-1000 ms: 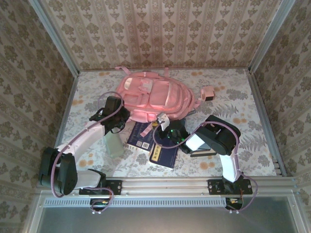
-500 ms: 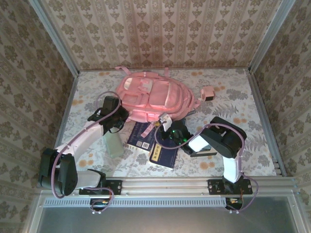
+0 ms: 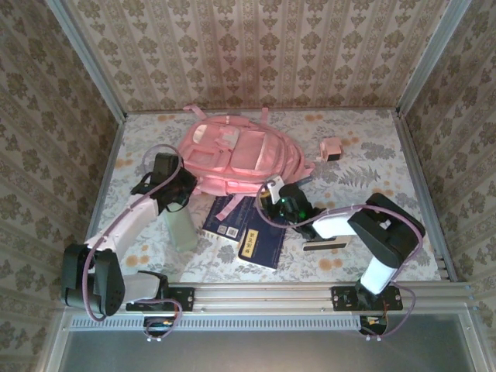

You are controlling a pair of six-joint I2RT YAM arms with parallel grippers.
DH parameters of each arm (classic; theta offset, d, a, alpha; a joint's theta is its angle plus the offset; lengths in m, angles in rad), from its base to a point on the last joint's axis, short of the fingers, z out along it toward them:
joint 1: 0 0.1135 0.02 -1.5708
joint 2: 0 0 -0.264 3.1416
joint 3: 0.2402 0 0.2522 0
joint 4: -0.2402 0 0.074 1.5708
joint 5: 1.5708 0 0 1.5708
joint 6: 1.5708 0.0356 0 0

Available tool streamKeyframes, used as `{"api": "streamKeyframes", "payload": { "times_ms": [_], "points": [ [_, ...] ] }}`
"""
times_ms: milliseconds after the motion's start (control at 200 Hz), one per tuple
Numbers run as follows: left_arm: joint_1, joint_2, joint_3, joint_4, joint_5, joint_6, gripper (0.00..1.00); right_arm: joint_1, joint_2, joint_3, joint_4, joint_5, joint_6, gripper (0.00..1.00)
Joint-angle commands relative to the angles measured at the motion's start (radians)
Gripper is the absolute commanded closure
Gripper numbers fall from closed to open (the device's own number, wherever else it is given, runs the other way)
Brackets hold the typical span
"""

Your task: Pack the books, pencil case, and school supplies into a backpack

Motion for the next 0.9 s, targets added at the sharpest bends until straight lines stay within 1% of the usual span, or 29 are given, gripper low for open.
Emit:
{"api": "streamKeyframes", "payload": {
  "times_ms": [0,65,105,225,335,405,530,630,680,730,755,790,825,865,870,895],
  "points": [
    [0.044,-0.032,0.031,-0.031,-0.051,0.063,1.0,-0.063,-0.078,0.002,-0.222,0.013,0.141,0.99],
    [0.065,-0.025,0.042,-0.034,-0.043,0.078,1.0,-0.091,-0.119,-0.01,-0.266,-0.013,0.164,0.95],
    [0.078,-0.018,0.051,-0.04,-0.037,0.089,1.0,-0.107,-0.14,-0.013,-0.304,-0.024,0.172,0.95],
    [0.112,0.017,0.098,-0.066,-0.011,0.135,1.0,-0.159,-0.178,0.009,-0.436,-0.064,0.178,1.0],
    [0.131,0.048,0.14,-0.088,0.01,0.177,1.0,-0.222,-0.177,0.044,-0.534,-0.12,0.177,1.0],
    [0.14,0.067,0.167,-0.108,0.017,0.203,1.0,-0.242,-0.165,0.079,-0.605,-0.11,0.175,1.0],
    [0.151,0.11,0.213,-0.13,0.028,0.256,1.0,-0.256,-0.145,0.158,-0.707,-0.087,0.173,1.0],
    [0.154,0.181,0.278,-0.146,0.057,0.326,1.0,-0.244,-0.16,0.237,-0.787,-0.178,0.157,1.0],
    [0.152,0.232,0.343,-0.173,0.082,0.374,1.0,-0.227,-0.172,0.28,-0.828,-0.24,0.134,1.0],
    [0.146,0.283,0.425,-0.206,0.094,0.433,1.0,-0.195,-0.189,0.317,-0.877,-0.265,0.117,1.0],
    [0.146,0.314,0.467,-0.235,0.096,0.457,0.96,-0.175,-0.197,0.335,-0.894,-0.27,0.108,1.0],
    [0.148,0.352,0.53,-0.285,0.096,0.471,0.87,-0.14,-0.206,0.363,-0.921,-0.268,0.1,1.0],
    [0.153,0.378,0.584,-0.332,0.105,0.477,0.73,-0.104,-0.211,0.394,-0.948,-0.258,0.096,1.0],
    [0.159,0.389,0.629,-0.365,0.118,0.477,0.61,-0.066,-0.21,0.431,-0.972,-0.244,0.102,1.0],
    [0.159,0.389,0.634,-0.368,0.12,0.476,0.61,-0.061,-0.21,0.434,-0.975,-0.242,0.104,1.0],
    [0.16,0.383,0.648,-0.382,0.118,0.471,0.55,-0.042,-0.206,0.454,-0.986,-0.238,0.116,1.0]
  ]
}}
